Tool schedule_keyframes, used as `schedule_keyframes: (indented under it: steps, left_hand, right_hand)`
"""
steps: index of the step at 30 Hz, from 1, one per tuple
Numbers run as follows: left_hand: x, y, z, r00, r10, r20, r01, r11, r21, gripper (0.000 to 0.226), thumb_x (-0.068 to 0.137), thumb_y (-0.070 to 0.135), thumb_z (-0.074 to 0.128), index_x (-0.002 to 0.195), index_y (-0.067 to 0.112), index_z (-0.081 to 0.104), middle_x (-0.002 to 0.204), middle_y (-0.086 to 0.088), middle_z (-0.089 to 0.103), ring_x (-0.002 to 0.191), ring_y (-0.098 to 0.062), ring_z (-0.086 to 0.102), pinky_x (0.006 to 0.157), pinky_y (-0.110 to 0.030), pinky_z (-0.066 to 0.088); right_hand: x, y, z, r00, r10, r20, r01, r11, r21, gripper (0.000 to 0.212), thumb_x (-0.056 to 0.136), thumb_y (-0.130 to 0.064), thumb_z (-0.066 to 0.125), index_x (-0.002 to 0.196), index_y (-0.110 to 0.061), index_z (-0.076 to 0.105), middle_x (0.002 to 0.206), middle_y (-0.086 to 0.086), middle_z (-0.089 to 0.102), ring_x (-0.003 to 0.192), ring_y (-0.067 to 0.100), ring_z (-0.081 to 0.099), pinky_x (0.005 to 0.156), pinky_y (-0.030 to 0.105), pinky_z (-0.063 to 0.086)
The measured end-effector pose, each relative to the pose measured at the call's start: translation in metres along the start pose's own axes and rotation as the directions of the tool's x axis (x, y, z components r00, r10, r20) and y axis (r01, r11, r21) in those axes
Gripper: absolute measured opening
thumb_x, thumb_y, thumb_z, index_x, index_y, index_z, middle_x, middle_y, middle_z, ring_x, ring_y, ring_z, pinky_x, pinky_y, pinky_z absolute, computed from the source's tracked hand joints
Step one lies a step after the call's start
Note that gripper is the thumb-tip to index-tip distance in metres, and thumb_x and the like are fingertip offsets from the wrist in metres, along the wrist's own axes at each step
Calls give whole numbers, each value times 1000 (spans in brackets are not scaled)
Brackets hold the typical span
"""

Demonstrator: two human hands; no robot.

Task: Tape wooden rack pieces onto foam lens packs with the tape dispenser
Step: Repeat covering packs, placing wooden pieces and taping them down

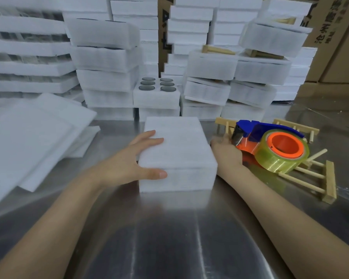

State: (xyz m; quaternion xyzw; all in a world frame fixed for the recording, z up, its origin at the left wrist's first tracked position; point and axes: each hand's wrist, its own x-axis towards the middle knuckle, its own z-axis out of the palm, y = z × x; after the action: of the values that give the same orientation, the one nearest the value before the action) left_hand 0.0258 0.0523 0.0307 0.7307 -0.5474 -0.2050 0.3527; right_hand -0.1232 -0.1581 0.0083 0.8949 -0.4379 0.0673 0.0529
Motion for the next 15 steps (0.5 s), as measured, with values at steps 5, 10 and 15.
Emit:
schedule_keyframes:
  steps: [5, 10, 15]
  left_hand:
    - [0, -1, 0, 1000, -2, 6, 2, 1000, 4, 94, 55, 59, 75, 141, 45, 37, 150, 35, 10, 135, 17, 16, 107, -17, 24]
    - [-1, -2, 1, 1000, -2, 5, 2, 1000, 19, 96, 55, 63, 73, 142, 45, 35, 150, 36, 7, 136, 17, 14, 107, -16, 23]
    - [0, -2, 1, 1000, 3, 6, -3, 1000, 22, 94, 55, 65, 72, 139, 49, 35, 150, 38, 7, 136, 17, 13, 106, -16, 24]
  right_hand:
    - [-1, 0, 3, 998, -51, -23, 51, 999, -17, 40, 95, -15, 45, 135, -11, 42, 142, 19, 34, 111, 34, 56, 76, 36, 49]
    - [-1, -2, 5, 994, -82, -74, 81, 997, -15, 36, 97, -8, 43, 133, -7, 44, 138, 18, 36, 111, 34, 57, 71, 35, 48]
    - [-4, -7, 1, 981, -113, -156, 118, 993, 23, 28, 98, -4, 41, 123, -5, 52, 132, 18, 42, 97, 32, 63, 70, 34, 49]
